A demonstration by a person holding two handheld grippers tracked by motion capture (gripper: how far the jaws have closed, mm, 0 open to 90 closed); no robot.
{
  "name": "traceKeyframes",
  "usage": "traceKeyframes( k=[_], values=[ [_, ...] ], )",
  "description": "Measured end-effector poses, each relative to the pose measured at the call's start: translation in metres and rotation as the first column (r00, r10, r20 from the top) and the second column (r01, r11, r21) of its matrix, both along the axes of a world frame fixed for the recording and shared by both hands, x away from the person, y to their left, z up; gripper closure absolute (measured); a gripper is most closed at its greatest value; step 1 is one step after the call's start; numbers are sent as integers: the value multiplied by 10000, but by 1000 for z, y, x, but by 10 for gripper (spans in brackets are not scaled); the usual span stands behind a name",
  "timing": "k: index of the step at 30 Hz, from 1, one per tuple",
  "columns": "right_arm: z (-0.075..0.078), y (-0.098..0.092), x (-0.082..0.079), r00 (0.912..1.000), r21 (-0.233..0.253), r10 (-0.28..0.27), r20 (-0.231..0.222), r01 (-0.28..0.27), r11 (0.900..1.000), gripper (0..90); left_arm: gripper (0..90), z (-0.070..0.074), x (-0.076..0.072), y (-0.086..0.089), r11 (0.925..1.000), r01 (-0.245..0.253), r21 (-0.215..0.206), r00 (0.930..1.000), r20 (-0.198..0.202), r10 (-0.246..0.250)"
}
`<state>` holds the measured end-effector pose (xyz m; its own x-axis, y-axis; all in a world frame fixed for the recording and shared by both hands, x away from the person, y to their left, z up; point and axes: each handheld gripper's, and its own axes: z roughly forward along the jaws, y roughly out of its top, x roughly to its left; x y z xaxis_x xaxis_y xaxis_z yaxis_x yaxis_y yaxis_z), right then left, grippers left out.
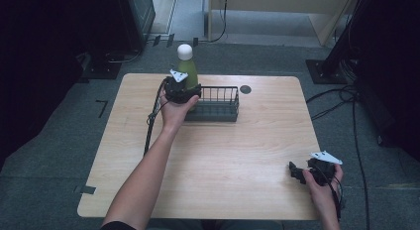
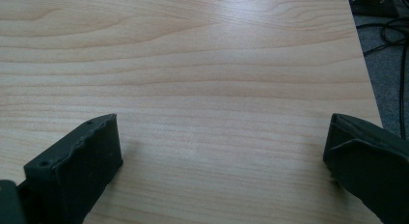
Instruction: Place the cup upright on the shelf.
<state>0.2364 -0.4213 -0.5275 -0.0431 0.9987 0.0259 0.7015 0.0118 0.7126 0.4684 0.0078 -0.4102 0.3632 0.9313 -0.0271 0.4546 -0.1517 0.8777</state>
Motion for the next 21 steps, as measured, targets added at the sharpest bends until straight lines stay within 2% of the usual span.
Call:
traceKeyframes(
  k=[6, 21],
  values=[
    [0, 0, 0, 10000, 6, -6, -4, 6, 10000, 0, 182, 1, 0, 2, 9997, 80, -224, 10000, -51, -81],
    [0, 0, 0, 10000, 4, -7, -5, 7, 10000, 0, 155, 5, -2, 4, 9992, 47, -395, 9999, -119, -52]
  ],
)
